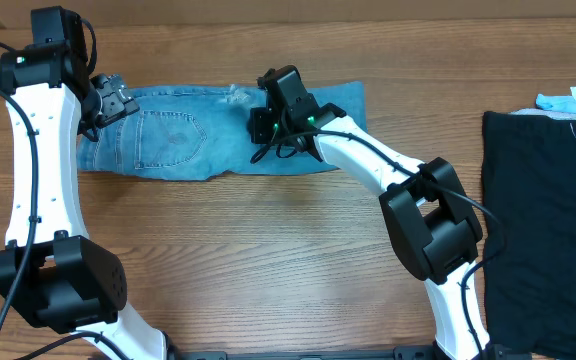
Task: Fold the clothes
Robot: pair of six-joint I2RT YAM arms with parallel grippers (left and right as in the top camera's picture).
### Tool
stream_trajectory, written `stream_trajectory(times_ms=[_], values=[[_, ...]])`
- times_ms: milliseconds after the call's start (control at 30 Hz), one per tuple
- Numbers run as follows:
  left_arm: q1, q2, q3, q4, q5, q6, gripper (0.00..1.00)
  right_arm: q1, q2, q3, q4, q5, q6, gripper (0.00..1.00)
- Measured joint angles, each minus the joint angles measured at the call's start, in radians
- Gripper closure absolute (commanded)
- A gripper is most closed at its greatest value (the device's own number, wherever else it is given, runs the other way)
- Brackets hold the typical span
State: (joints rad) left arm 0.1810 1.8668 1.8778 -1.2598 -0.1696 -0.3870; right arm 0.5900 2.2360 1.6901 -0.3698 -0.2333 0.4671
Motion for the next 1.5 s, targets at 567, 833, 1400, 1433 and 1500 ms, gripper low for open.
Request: stream_trajectory(times_ms=[567,833,1400,1433,1500], values=[[0.000,0.000,0.000,0.000,0.000,0.000,0.00,-0.037,-0.049,0.016,0.086,-0.253,-0.092,0.96],[0.000,0.000,0.000,0.000,0.000,0.000,0.00,0.034,0.114,0.019,0.082,-0.256,-0.097,0.96],[0.000,0.000,0.000,0.000,0.000,0.000,0.00,-0.026,0.129,0.101,-0.058,-0.167,-0.097,0.96],[0.000,0.000,0.000,0.000,0.000,0.000,0.00,-0.016,0.138,0.101,-0.065,-0.167,-0.098,0.96],[0.000,0.000,0.000,0.000,0.000,0.000,0.00,0.012,0.154,0.099,-0.084,-0.156,-0.098,0.96]])
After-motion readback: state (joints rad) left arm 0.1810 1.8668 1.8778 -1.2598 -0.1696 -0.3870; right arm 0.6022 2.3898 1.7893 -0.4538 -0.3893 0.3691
